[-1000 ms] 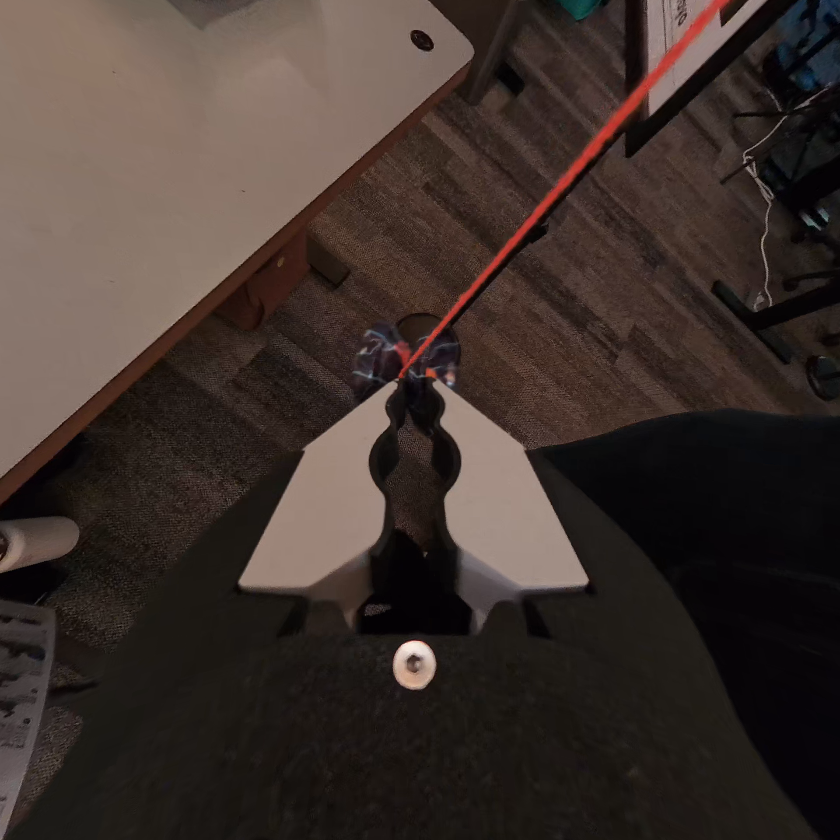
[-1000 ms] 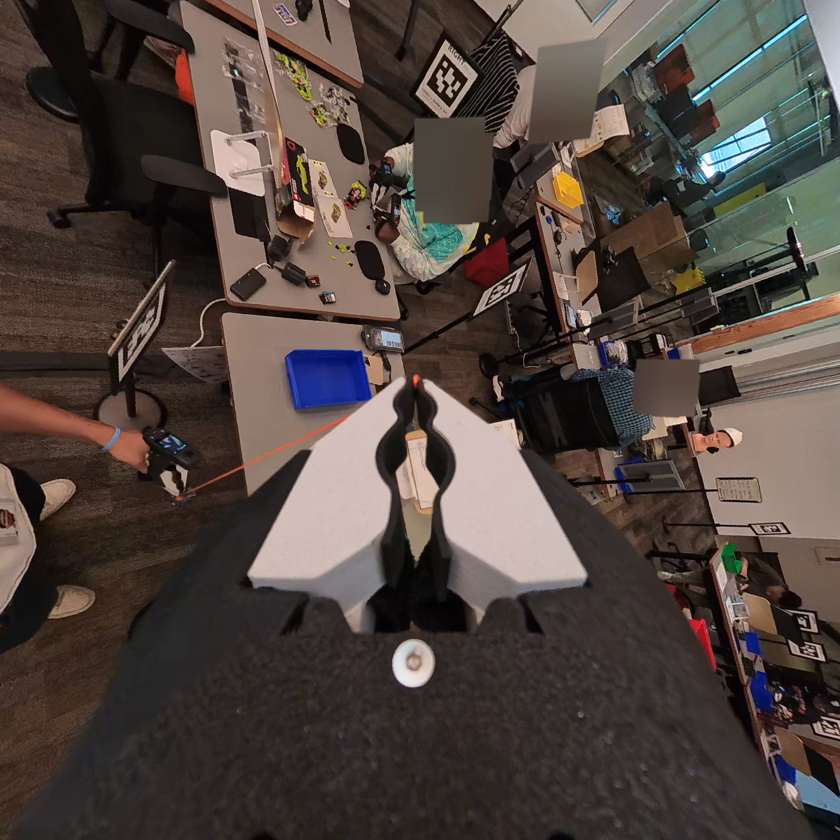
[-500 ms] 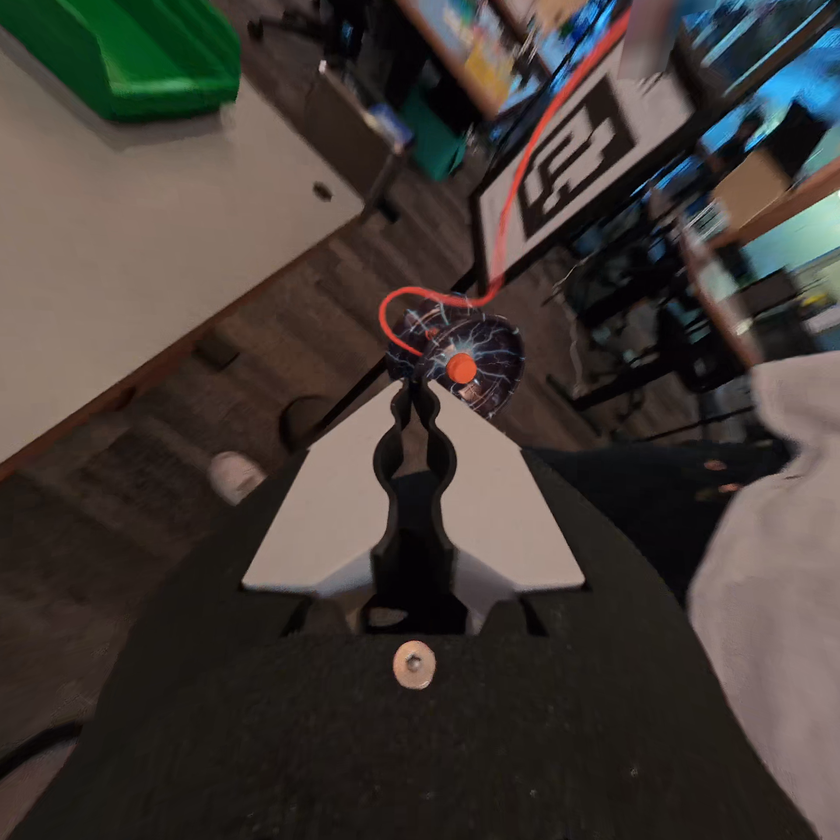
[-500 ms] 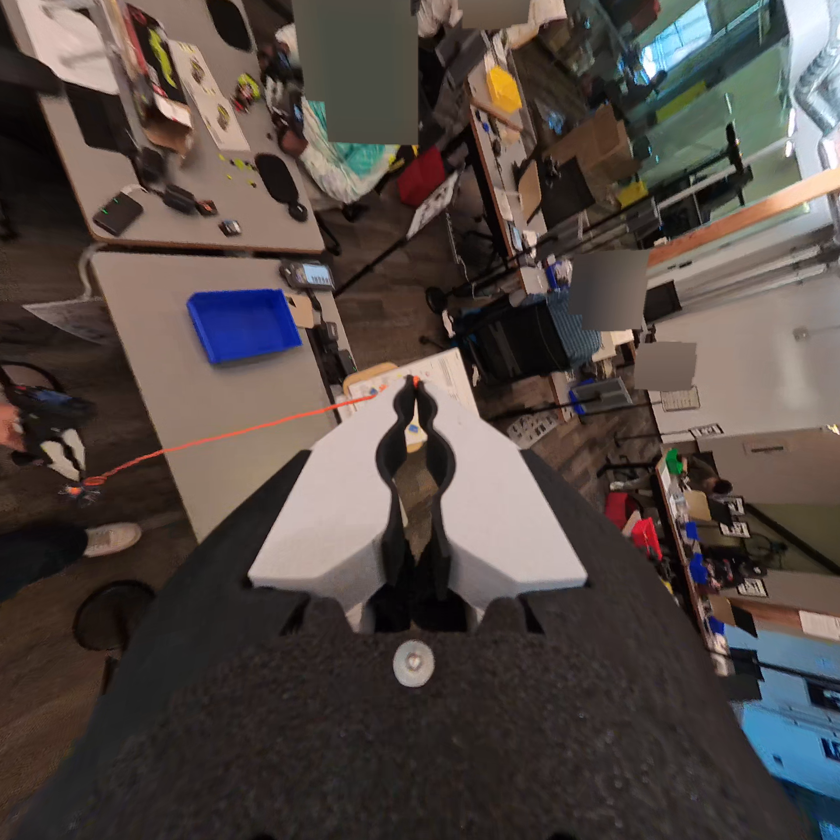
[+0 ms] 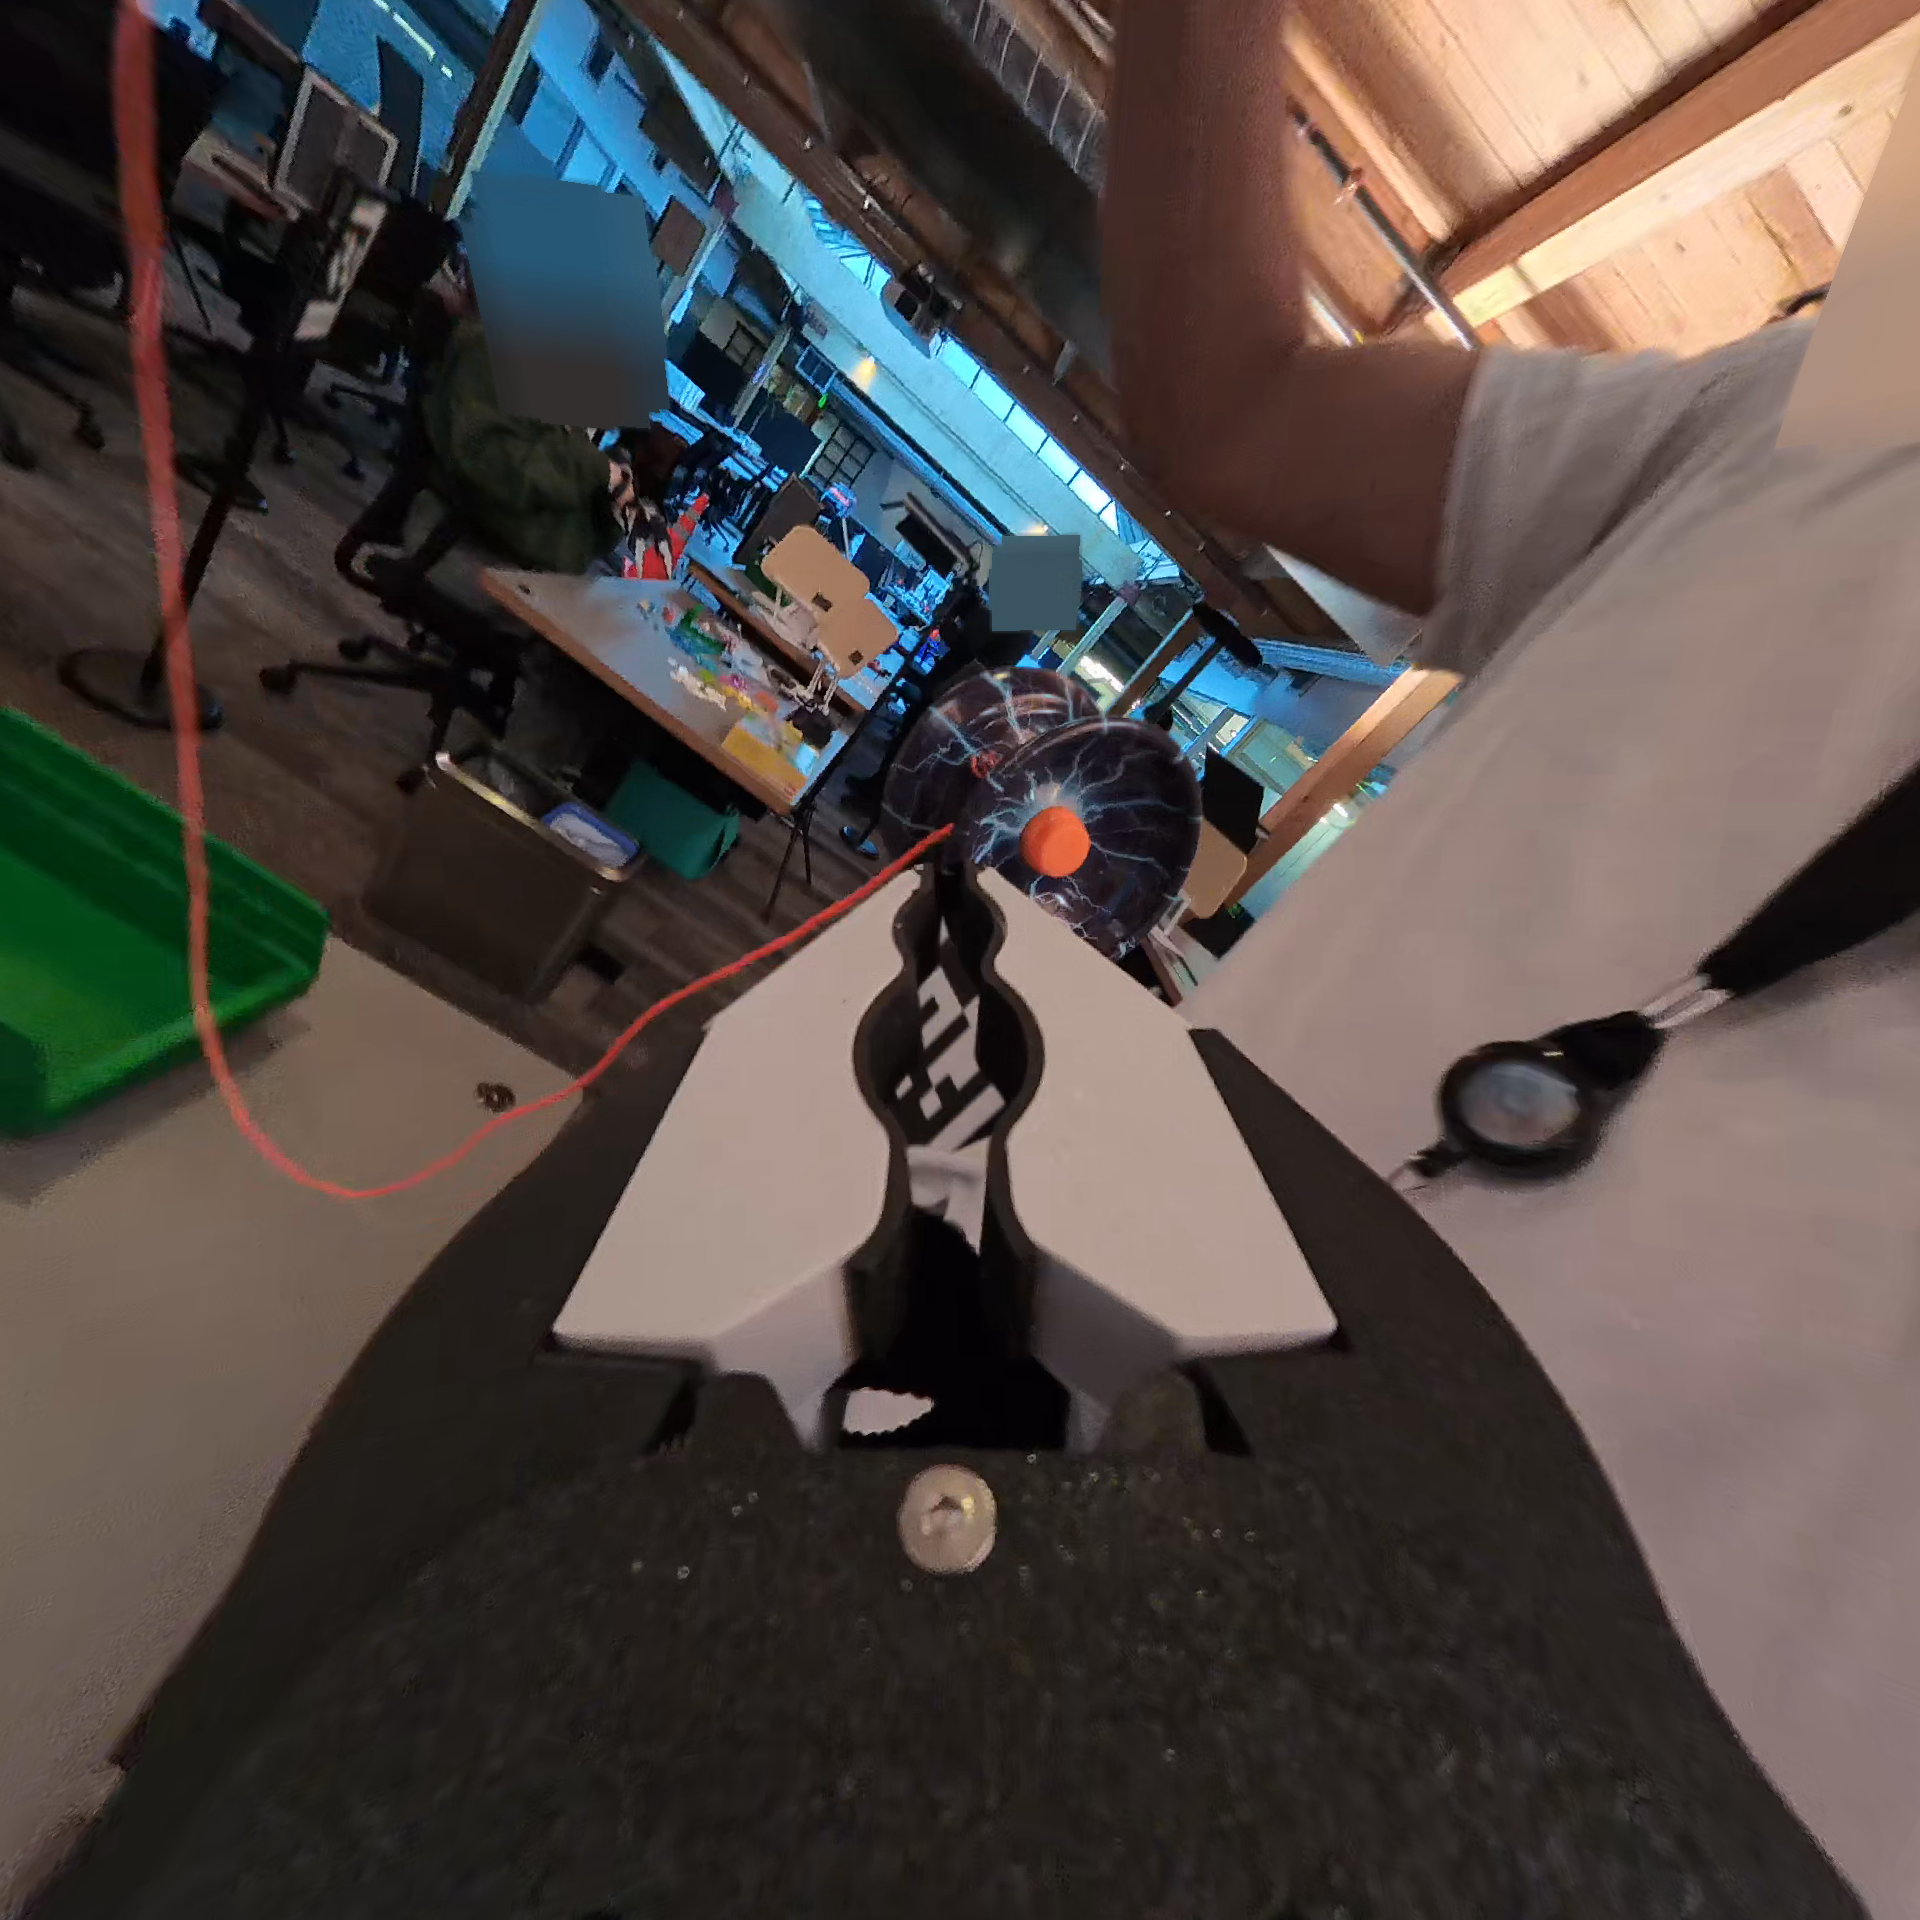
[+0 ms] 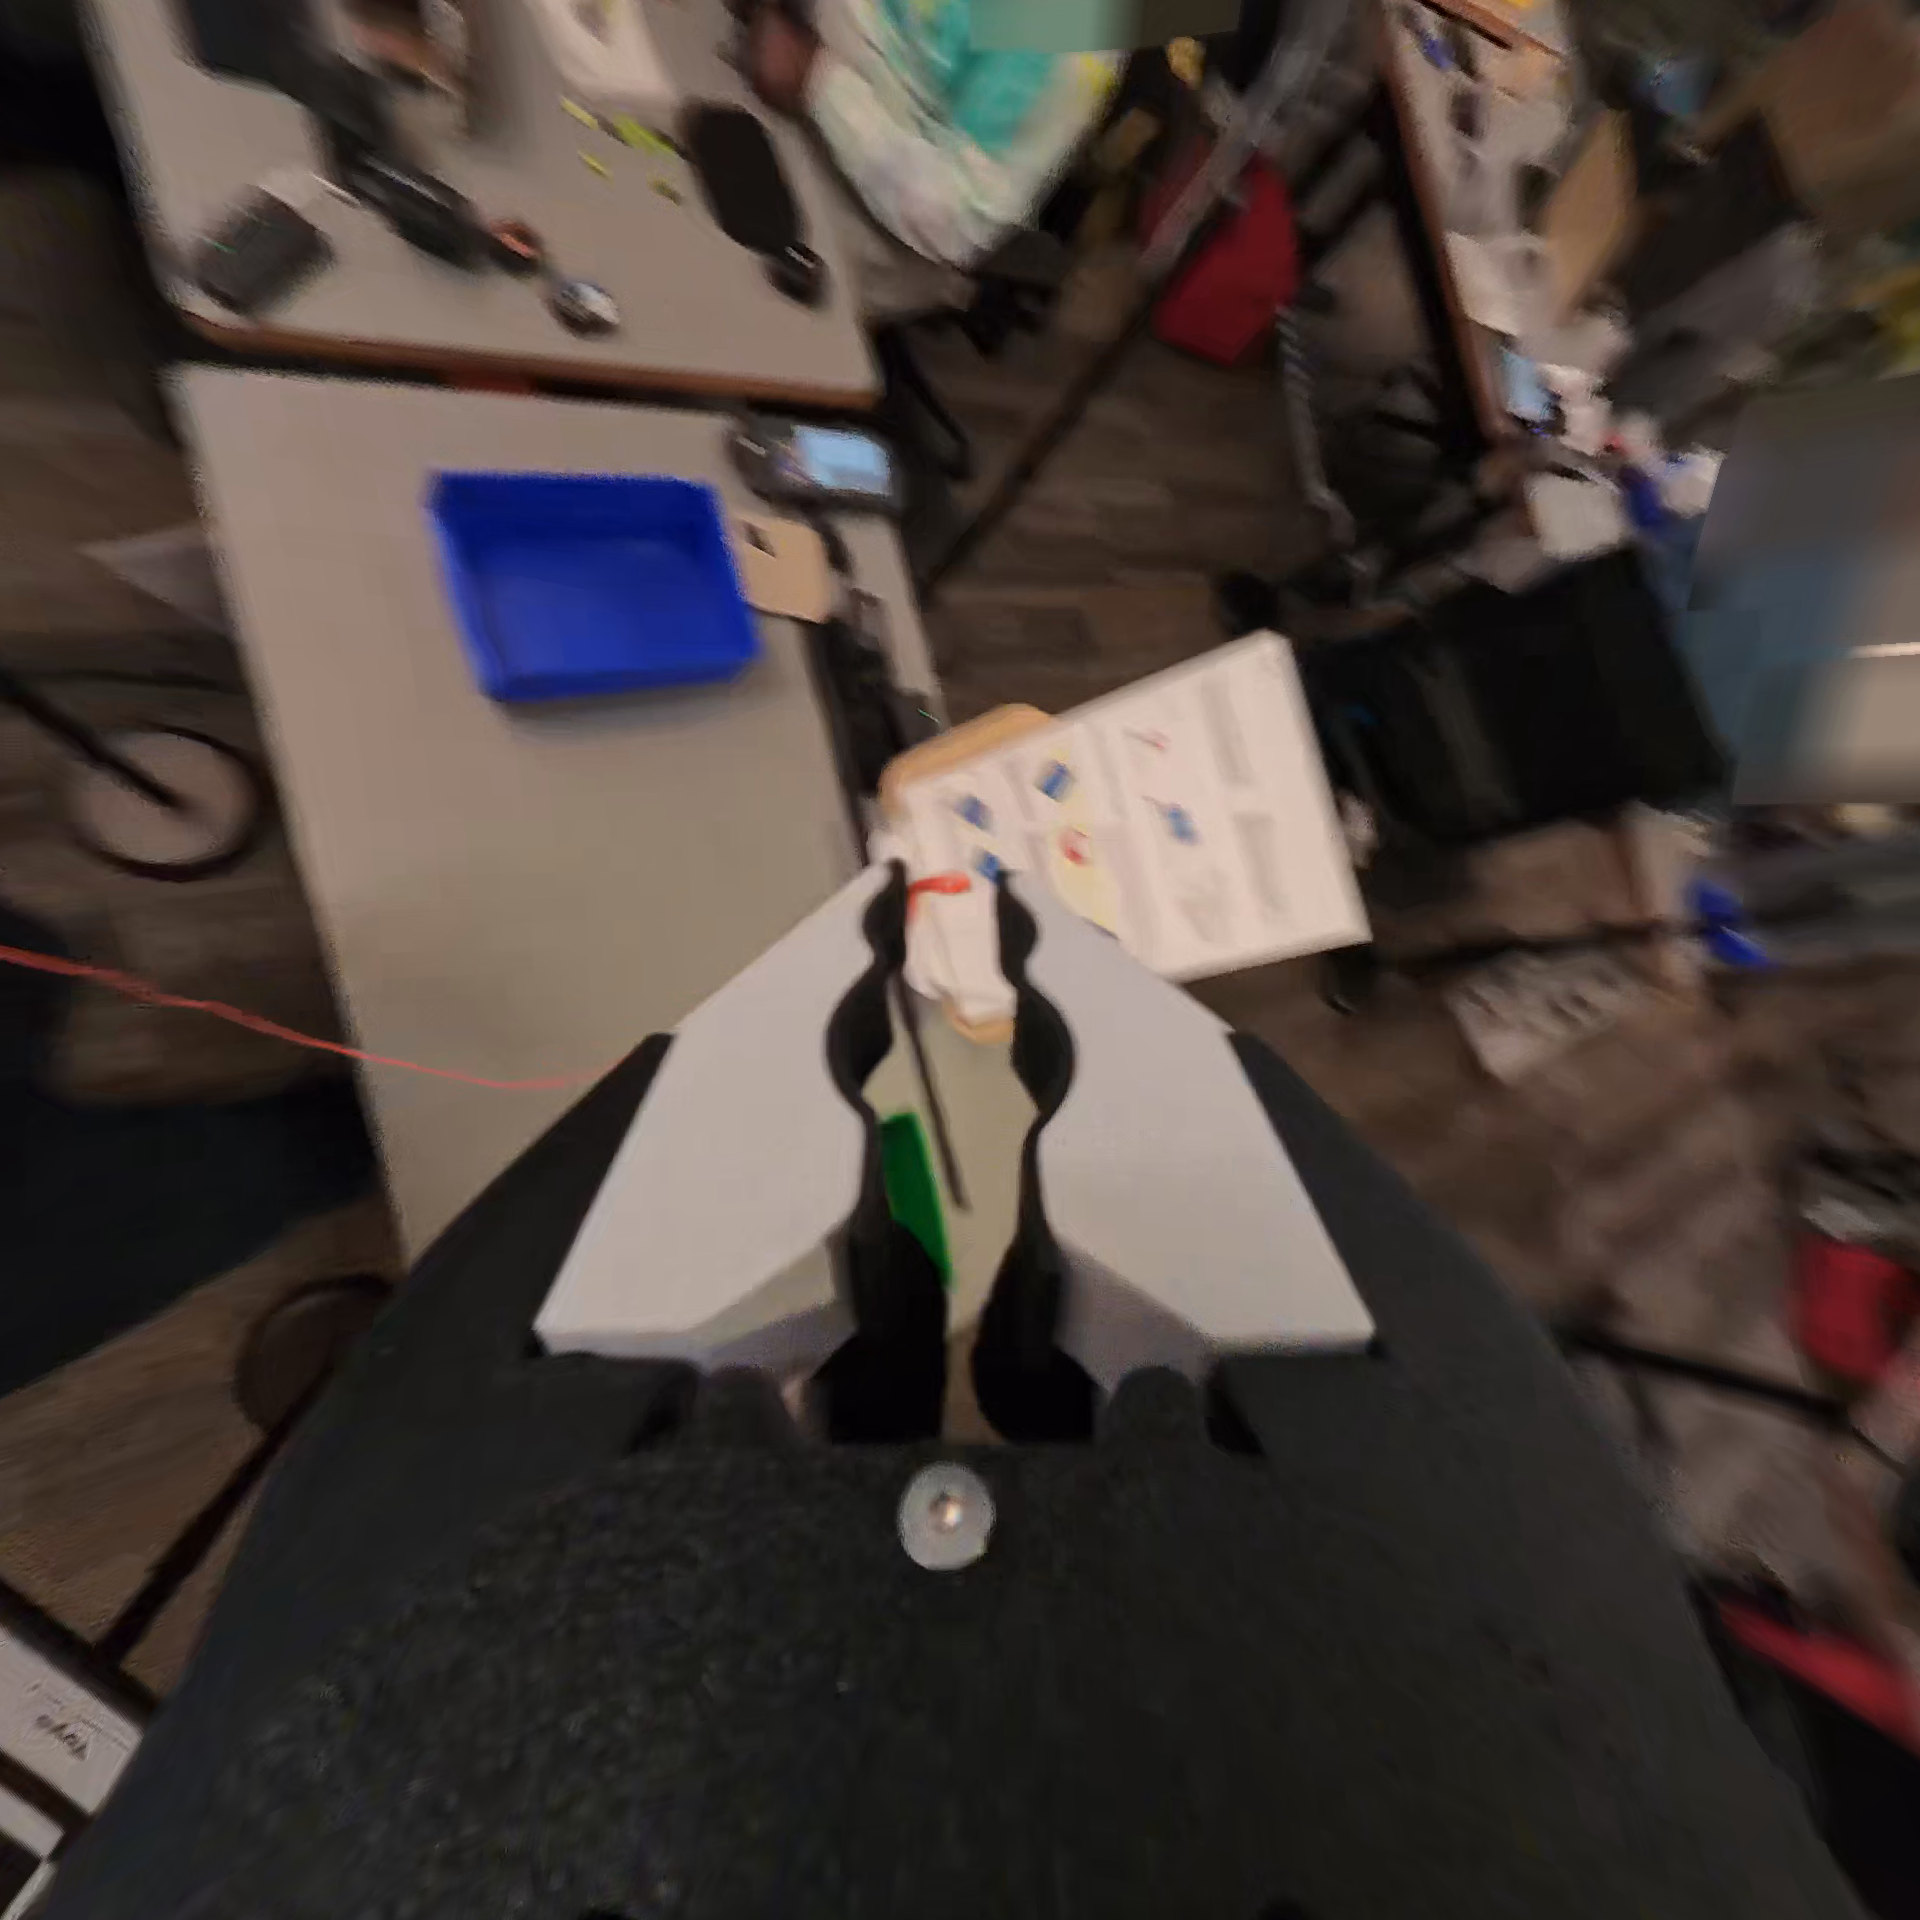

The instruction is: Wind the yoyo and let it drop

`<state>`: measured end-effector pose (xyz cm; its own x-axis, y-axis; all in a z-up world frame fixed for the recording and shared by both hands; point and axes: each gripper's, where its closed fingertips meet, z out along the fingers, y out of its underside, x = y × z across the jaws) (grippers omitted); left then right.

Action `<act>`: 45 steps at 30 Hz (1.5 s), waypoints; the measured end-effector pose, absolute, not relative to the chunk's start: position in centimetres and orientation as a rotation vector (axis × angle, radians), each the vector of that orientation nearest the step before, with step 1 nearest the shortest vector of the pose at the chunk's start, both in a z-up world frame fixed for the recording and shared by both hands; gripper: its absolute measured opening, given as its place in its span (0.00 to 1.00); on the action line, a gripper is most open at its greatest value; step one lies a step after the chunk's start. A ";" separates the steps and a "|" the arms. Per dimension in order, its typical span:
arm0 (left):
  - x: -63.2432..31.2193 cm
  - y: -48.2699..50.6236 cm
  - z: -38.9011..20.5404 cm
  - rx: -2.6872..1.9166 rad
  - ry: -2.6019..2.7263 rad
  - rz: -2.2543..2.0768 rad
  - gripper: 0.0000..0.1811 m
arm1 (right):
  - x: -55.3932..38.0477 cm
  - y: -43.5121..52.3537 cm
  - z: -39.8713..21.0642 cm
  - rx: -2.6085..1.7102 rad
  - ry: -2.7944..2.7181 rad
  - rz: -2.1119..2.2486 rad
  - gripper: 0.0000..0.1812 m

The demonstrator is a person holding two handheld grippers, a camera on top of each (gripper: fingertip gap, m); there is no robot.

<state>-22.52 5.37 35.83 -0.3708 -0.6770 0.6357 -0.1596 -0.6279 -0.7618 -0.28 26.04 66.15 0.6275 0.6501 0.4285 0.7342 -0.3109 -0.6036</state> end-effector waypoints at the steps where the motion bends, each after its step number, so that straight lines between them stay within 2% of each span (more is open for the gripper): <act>1: -21.7 6.3 37.0 -1.485 1.118 -2.063 0.00 | -0.9 26.2 63.8 -2.024 -1.131 -0.008 0.18; 2: -20.9 7.2 38.1 -1.464 1.126 -2.062 0.00 | -1.4 26.2 61.6 -2.003 -1.168 0.088 0.26; 5: -18.9 10.1 40.2 -1.428 1.188 -2.011 0.00 | -3.7 24.4 56.5 -1.854 -1.204 0.429 0.33; 13: -16.2 17.2 43.3 -1.296 1.352 -1.983 0.00 | -11.6 17.2 46.7 -1.605 -0.872 1.269 0.40; 16: -15.7 18.8 43.6 -1.255 1.386 -2.030 0.00 | -14.8 17.8 44.1 -1.583 -0.799 1.219 0.40; 19: -15.6 19.8 43.4 -1.239 1.414 -2.058 0.00 | -15.6 18.9 44.5 -1.519 -0.728 1.201 0.32; 24: -15.3 21.6 42.1 -1.332 1.445 -1.955 0.01 | -15.5 20.6 43.4 -1.591 -0.681 1.082 0.31; 26: -15.5 22.1 42.3 -1.366 1.435 -1.903 0.13 | -15.4 21.2 42.8 -1.598 -0.634 1.052 0.31; 29: -16.3 22.6 42.5 -1.394 1.425 -1.808 0.23 | -15.2 21.7 42.2 -1.582 -0.533 1.086 0.31; 31: -16.7 22.5 42.4 -1.388 1.442 -1.713 0.36 | -15.4 22.0 41.7 -1.576 -0.468 1.137 0.31; 33: -16.9 21.8 41.9 -1.378 1.501 -1.627 0.43 | -15.9 22.3 41.4 -1.566 -0.420 1.177 0.31; 36: -17.0 20.9 40.7 -1.384 1.601 -1.517 0.42 | -16.8 22.6 41.0 -1.570 -0.399 1.202 0.31; 39: -17.0 21.5 40.2 -1.407 1.592 -1.445 0.33 | -17.4 22.7 40.7 -1.587 -0.424 1.215 0.31; 45: -17.3 21.7 40.4 -1.408 1.542 -1.502 0.33 | -17.9 22.6 40.5 -1.633 -0.502 1.213 0.31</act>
